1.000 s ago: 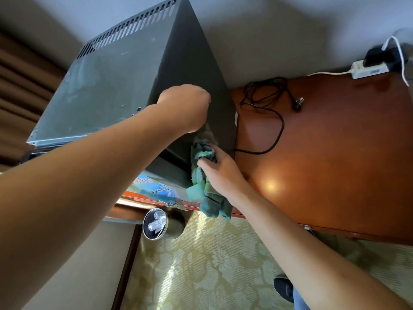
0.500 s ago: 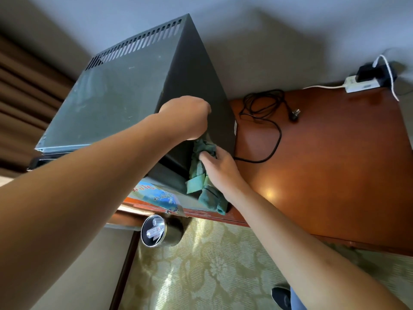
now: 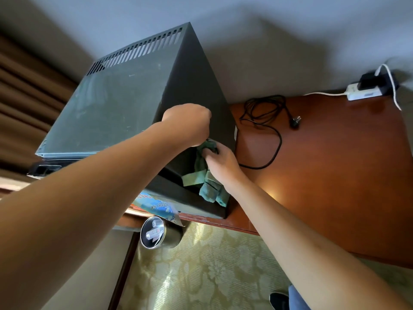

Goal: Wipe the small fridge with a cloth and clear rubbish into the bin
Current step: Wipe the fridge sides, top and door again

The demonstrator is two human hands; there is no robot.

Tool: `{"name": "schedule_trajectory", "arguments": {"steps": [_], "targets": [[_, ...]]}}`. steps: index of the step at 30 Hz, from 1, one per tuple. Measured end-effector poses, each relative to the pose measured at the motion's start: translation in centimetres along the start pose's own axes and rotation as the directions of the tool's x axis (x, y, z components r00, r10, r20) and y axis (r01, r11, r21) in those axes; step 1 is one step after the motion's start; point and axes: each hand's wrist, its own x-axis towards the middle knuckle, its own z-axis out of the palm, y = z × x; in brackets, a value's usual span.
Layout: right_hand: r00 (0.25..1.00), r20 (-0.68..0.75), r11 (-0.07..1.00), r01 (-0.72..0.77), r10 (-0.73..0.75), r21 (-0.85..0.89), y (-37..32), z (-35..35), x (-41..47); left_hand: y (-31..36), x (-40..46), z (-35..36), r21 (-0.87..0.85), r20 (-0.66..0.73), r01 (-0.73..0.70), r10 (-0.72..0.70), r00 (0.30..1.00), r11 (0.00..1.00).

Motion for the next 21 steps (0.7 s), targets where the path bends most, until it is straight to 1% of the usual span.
{"name": "schedule_trajectory", "arguments": {"steps": [2, 3, 5, 6, 8, 11, 12, 14, 15, 18, 19, 21], "targets": [[0.994, -0.027, 0.994, -0.107, 0.106, -0.038, 2.2, -0.6, 0.4, 0.1, 0.4, -0.1, 0.002, 0.030, 0.010, -0.010, 1.000, 1.000], [0.988, -0.015, 0.987, -0.156, 0.155, -0.043, 3.4, -0.7, -0.1, 0.2, 0.6, 0.0, -0.002, 0.044, 0.014, -0.014, 0.999, 1.000], [0.975, 0.038, 0.974, -0.218, 0.221, -0.066, 5.1, -0.6, -2.1, 0.3, 1.1, 0.0, -0.010, 0.064, 0.026, -0.025, 0.998, 1.000], [0.970, 0.071, 0.971, -0.226, 0.232, -0.083, 5.3, -0.5, -3.1, 0.4, 1.4, 0.0, -0.015, 0.073, 0.030, -0.029, 0.997, 0.999], [0.975, 0.094, 0.977, -0.192, 0.201, -0.095, 4.5, -0.3, -3.8, 0.6, 2.1, 0.0, -0.021, 0.089, 0.038, -0.036, 0.995, 0.999], [0.995, 0.090, 0.998, -0.039, 0.042, -0.041, 1.4, -0.2, -1.4, 0.8, 2.9, 0.1, -0.018, 0.115, 0.046, -0.043, 0.992, 0.999], [0.996, 0.083, 1.000, -0.009, 0.011, -0.020, 0.5, -0.3, -0.2, 0.9, 3.3, 0.0, -0.020, 0.121, 0.048, -0.045, 0.992, 0.999], [0.998, 0.067, 1.000, -0.010, 0.010, -0.006, -0.3, -0.9, 2.1, 1.0, 3.8, -0.2, -0.022, 0.138, 0.058, -0.054, 0.989, 0.998], [0.998, 0.047, 0.999, -0.033, 0.033, 0.001, 0.1, -1.3, 3.0, 1.2, 4.0, -0.3, -0.026, 0.154, 0.068, -0.064, 0.986, 0.997], [0.986, 0.007, 0.986, -0.167, 0.167, 0.008, 2.6, -1.9, 3.4, 1.8, 4.6, -0.3, -0.038, 0.225, 0.105, -0.094, 0.970, 0.994], [0.977, 0.009, 0.977, -0.214, 0.214, 0.001, 3.7, -2.0, 2.7, 2.0, 4.9, -0.2, -0.038, 0.245, 0.107, -0.094, 0.965, 0.994], [0.950, 0.058, 0.951, -0.308, 0.308, -0.014, 5.2, -2.0, 0.7, 2.4, 5.4, -0.1, -0.035, 0.282, 0.110, -0.095, 0.955, 0.993]]}}
